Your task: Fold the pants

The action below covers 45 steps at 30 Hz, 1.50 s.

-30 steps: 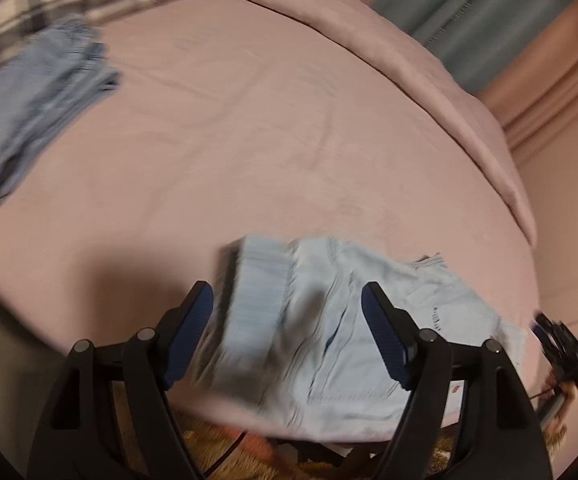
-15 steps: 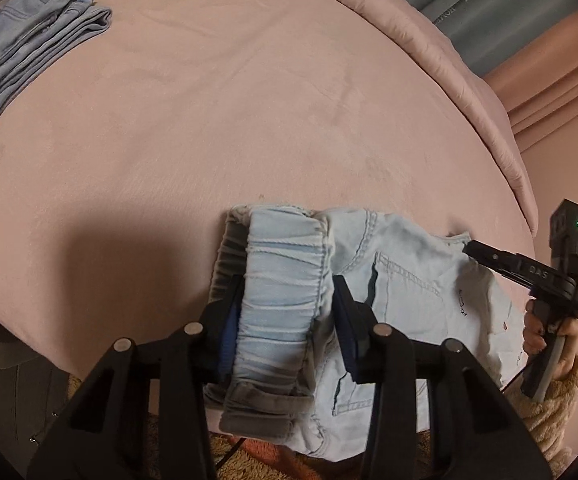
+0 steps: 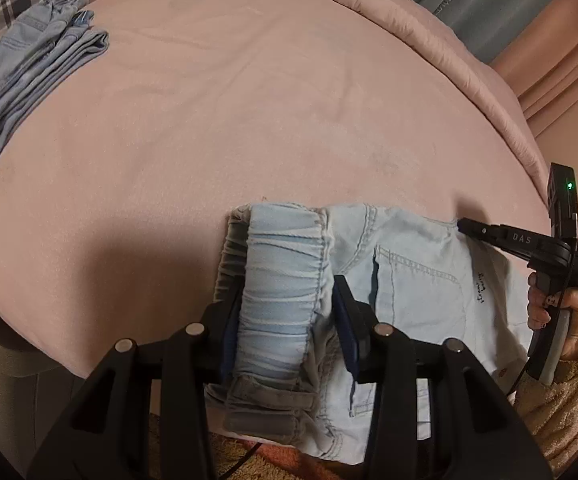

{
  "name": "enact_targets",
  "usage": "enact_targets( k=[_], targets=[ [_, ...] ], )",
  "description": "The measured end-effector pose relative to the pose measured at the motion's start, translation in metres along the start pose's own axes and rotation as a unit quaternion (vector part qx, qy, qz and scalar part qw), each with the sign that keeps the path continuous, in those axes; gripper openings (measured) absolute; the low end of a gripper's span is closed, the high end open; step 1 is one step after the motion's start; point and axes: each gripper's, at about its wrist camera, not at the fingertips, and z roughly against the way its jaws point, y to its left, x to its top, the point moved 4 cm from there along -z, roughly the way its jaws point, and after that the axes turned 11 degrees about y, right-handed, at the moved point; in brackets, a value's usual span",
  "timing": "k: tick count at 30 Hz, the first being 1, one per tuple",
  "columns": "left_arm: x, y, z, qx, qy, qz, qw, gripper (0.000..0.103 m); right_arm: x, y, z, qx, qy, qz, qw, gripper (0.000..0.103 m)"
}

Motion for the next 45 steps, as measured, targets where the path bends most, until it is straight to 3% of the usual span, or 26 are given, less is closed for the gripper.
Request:
enact_targets(
  k=[5, 9, 11, 13, 14, 17, 22, 24, 27, 32, 35, 38, 41, 45],
  targets=[
    [0.002, -0.005, 0.013, 0.018, -0.004, -0.003, 0.9998, 0.046, 0.0, -0.001, 0.004, -0.004, -0.015, -0.002, 1.0, 0.005],
    [0.004, -0.018, 0.047, 0.034, -0.066, -0.012, 0.9972, 0.07, -0.001, 0.002, 0.008, -0.01, -0.026, -0.006, 1.0, 0.006],
    [0.004, -0.026, 0.061, 0.021, -0.083, -0.017, 0.9962, 0.074, -0.004, -0.005, 0.018, -0.002, -0.035, -0.024, 0.999, 0.018],
    [0.001, -0.037, 0.068, -0.008, -0.086, -0.031, 0.9957, 0.074, -0.013, -0.02, 0.037, -0.009, -0.06, -0.046, 0.997, 0.039],
    [-0.001, -0.043, 0.068, -0.025, -0.083, -0.04, 0.9955, 0.074, -0.019, -0.027, 0.044, -0.012, -0.071, -0.054, 0.996, 0.041],
    [-0.009, -0.067, 0.048, -0.054, -0.052, -0.071, 0.9946, 0.072, -0.047, -0.062, 0.067, -0.024, -0.093, -0.095, 0.991, 0.042],
    [-0.026, -0.087, -0.008, -0.064, 0.027, -0.091, 0.9935, 0.048, -0.118, -0.132, 0.076, -0.064, -0.089, -0.177, 0.978, 0.042],
    [-0.032, -0.085, -0.032, -0.045, 0.058, -0.084, 0.9937, 0.045, -0.141, -0.149, 0.073, -0.083, -0.079, -0.197, 0.974, 0.042],
    [-0.036, -0.082, -0.045, -0.004, 0.05, -0.092, 0.9945, 0.032, -0.174, -0.175, 0.074, -0.095, -0.089, -0.223, 0.966, 0.042],
    [-0.036, -0.083, -0.048, 0.002, 0.053, -0.09, 0.9945, 0.031, -0.219, -0.232, 0.089, -0.184, -0.11, -0.304, 0.928, 0.042],
    [-0.037, -0.083, -0.05, 0.008, 0.053, -0.092, 0.9944, 0.031, -0.234, -0.259, 0.098, -0.15, -0.131, -0.335, 0.921, 0.039],
    [-0.039, -0.09, -0.049, 0.013, 0.055, -0.091, 0.9942, 0.031, -0.249, -0.279, 0.115, -0.208, -0.133, -0.376, 0.893, 0.036],
    [-0.038, -0.1, -0.043, 0.011, 0.062, -0.089, 0.994, 0.032, -0.267, -0.292, 0.133, -0.163, -0.16, -0.396, 0.889, 0.036],
    [-0.043, -0.124, -0.033, -0.031, 0.055, -0.121, 0.9906, 0.035, -0.295, -0.312, 0.159, -0.147, -0.19, -0.434, 0.868, 0.046]
  ],
)
